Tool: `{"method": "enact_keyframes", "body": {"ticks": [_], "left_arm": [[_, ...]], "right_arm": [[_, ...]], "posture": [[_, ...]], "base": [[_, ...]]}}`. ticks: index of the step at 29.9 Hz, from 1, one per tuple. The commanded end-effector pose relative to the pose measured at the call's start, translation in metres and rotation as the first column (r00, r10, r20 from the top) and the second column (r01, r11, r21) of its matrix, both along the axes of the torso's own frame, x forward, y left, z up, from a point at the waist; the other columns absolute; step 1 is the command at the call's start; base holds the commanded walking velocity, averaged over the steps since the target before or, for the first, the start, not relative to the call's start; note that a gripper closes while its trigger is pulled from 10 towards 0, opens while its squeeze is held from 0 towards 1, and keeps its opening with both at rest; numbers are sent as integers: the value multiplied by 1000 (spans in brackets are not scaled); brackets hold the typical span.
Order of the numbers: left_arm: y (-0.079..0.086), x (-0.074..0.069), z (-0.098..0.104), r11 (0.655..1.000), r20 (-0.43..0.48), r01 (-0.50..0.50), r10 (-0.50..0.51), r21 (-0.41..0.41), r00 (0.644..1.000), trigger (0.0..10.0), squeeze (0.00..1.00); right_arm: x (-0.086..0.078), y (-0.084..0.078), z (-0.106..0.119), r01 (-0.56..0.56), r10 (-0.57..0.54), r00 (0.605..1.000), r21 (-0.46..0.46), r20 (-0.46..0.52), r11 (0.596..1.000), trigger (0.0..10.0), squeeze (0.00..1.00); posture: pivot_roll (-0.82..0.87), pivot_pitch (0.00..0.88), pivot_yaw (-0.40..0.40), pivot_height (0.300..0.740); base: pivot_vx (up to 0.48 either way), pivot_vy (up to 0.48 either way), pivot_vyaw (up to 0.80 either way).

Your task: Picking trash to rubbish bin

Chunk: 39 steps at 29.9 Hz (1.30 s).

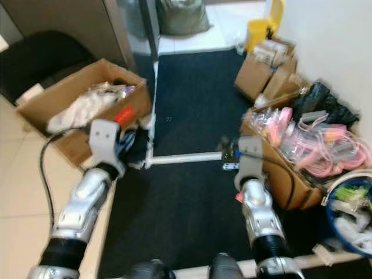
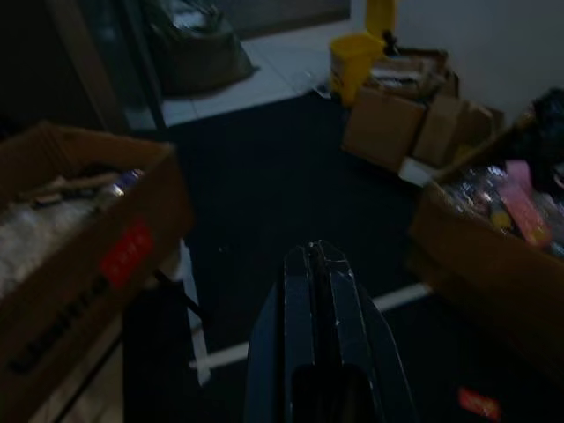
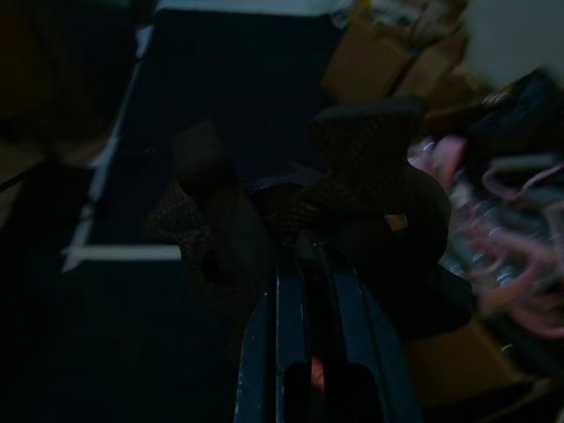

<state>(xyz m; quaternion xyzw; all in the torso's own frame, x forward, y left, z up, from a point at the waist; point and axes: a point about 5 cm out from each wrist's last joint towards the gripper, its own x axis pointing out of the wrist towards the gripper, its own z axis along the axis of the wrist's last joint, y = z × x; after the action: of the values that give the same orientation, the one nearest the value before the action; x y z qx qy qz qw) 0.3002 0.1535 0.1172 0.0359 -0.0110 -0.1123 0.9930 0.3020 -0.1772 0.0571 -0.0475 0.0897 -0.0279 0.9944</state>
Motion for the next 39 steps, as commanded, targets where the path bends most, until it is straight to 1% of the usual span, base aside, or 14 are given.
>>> {"method": "enact_keyframes", "body": {"ticks": [1,15,39], "left_arm": [[4,-2,-4,1000,-14,-11,11,10,1000,10000,0],[2,-4,-4,1000,-11,-14,14,8,1000,10000,0],[3,-6,-6,1000,-12,-27,27,2,1000,10000,0]], "right_arm": [[-3,5,-6,-4,4,1000,22,-19,1000,10000,0],[1,4,-4,-16,16,1000,12,-15,1000,10000,0],[3,3,-6,-17,17,1000,-1,-17,1000,10000,0]], "posture": [[64,58,29,740],[63,40,19,740],[64,49,6,740]], "base": [[311,0,0],[309,0,0],[310,0,0]]}}
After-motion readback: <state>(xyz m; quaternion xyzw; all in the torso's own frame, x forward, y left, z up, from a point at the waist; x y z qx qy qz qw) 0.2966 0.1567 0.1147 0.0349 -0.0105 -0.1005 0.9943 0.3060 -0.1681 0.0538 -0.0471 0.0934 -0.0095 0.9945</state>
